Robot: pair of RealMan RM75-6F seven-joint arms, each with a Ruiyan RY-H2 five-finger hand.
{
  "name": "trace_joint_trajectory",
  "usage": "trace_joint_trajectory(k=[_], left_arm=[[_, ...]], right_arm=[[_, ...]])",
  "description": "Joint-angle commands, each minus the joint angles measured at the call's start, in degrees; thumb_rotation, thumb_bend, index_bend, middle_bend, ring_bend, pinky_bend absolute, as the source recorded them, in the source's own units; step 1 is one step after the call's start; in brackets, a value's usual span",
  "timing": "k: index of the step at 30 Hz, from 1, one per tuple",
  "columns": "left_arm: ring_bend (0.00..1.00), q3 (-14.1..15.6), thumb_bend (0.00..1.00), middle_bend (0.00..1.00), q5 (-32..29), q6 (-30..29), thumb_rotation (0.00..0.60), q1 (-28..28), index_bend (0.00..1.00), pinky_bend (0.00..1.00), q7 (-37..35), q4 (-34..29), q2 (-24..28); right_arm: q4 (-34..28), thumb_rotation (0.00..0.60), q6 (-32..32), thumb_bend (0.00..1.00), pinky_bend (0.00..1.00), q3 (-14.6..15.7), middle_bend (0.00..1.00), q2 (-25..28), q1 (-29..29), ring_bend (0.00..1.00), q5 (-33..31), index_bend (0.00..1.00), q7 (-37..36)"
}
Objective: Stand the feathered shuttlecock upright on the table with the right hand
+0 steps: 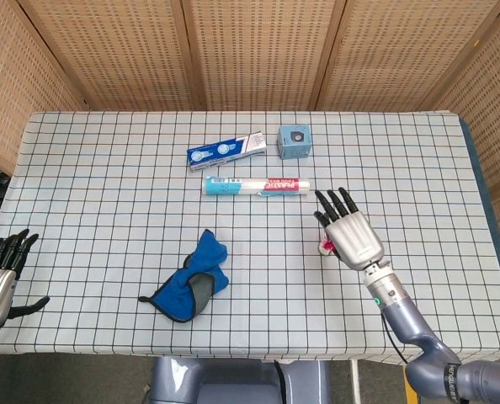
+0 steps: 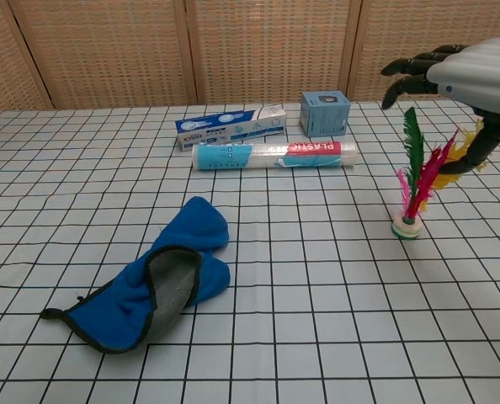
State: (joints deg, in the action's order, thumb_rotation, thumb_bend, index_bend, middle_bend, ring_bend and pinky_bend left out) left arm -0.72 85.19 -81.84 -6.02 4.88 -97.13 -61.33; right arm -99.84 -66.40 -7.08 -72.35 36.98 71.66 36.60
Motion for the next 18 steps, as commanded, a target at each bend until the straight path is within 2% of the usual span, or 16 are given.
trace_joint_trajectory(k=[1, 3, 6, 11, 18], left_arm=[[0.00, 0.1, 0.00, 0.00, 0.4, -0.3, 0.600, 0.1, 0.00, 0.00, -0.4, -0.2, 0.2], [0.00, 0.2, 0.00, 0.00, 0.7, -0.6, 0.600, 0.3, 0.00, 0.00, -0.6, -0.2, 0.3], [0.00, 0.4, 0.00, 0.00, 1.5, -1.4, 0.600, 0.6, 0.00, 0.00, -1.4, -0.3, 0.7], [0.00, 1.1, 0.00, 0.00, 3.7, -2.8, 0.600, 1.1, 0.00, 0.00, -2.2, -0.4, 1.1], [0.00, 2.1, 0.00, 0.00, 6.6, -5.2, 0.600, 2.2, 0.00, 0.00, -2.7, -0.7, 1.4]], right_arm=[[-1.8, 0.600, -2.6, 0.00, 0.00, 0.2, 0.00, 2.9, -1.8, 0.00, 3.5, 0.00, -3.7], [-2.5, 0.600, -4.1, 0.00, 0.00, 0.4, 0.00, 4.3, -2.9, 0.00, 5.0, 0.00, -5.8], [-3.4, 0.600, -10.5, 0.00, 0.00, 1.5, 0.00, 7.7, -7.6, 0.00, 9.9, 0.00, -14.4], [1.1, 0.600, -18.4, 0.00, 0.00, 4.8, 0.00, 10.3, -14.9, 0.00, 15.2, 0.00, -28.9], [6.0, 0.600, -23.8, 0.00, 0.00, 8.2, 0.00, 10.2, -22.0, 0.00, 16.8, 0.00, -36.9]])
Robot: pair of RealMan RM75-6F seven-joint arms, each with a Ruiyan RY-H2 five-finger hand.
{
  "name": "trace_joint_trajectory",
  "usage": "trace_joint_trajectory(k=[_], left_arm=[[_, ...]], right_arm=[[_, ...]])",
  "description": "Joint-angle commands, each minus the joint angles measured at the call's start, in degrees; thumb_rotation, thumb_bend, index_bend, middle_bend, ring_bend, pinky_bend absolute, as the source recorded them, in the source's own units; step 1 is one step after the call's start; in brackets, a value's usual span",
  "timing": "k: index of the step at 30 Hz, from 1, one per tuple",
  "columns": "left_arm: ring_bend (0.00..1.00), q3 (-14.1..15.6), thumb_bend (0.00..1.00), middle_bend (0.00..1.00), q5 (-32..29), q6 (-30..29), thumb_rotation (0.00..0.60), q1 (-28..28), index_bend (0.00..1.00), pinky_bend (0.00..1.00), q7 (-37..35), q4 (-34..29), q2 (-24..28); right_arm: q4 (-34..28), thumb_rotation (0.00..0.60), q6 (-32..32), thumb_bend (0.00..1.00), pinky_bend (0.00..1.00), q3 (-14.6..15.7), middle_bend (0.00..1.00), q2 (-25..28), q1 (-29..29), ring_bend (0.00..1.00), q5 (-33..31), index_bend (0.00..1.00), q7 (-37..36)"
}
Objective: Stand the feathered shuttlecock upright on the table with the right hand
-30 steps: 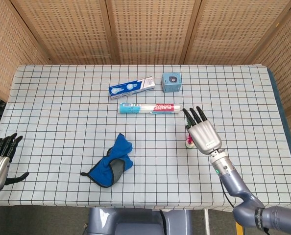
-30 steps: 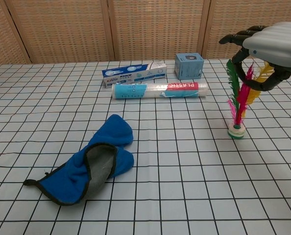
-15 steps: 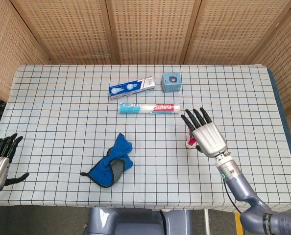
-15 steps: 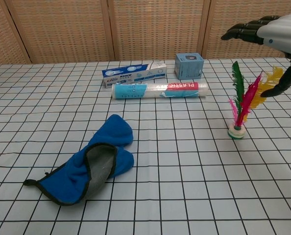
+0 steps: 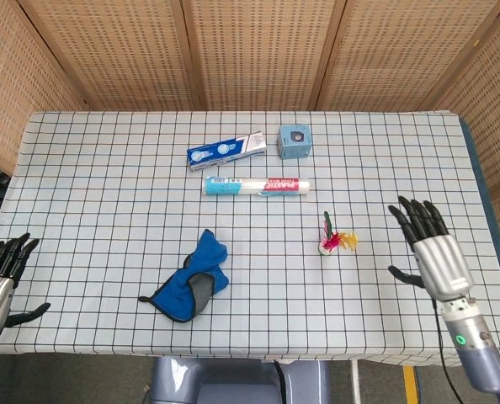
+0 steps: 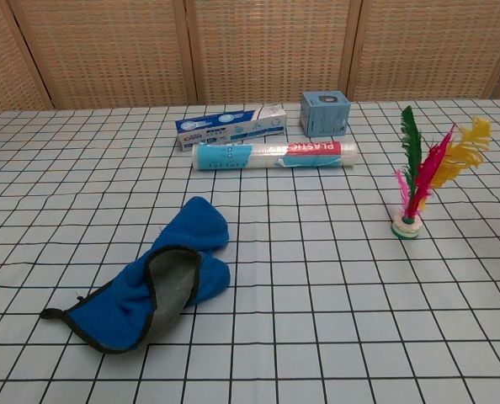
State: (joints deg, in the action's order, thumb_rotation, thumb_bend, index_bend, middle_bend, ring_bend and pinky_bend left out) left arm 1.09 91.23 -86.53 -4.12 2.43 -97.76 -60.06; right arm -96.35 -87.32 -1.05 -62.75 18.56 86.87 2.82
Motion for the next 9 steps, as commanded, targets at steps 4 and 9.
trace_joint_trajectory(k=[4, 9], left_arm=[[0.00, 0.6, 0.00, 0.00, 1.6, -1.5, 0.600, 0.8, 0.00, 0.00, -1.0, -0.1, 0.4], [0.00, 1.0, 0.00, 0.00, 2.3, -2.0, 0.600, 1.1, 0.00, 0.00, -1.9, 0.1, 0.7]], right_arm=[[4.3, 0.600, -5.0, 0.00, 0.00, 2.7, 0.00, -0.2, -6.3, 0.00, 2.2, 0.00, -4.1], [5.5, 0.600, -5.7, 0.00, 0.00, 2.4, 0.00, -1.1, -7.7, 0.00, 2.4, 0.00, -4.1]])
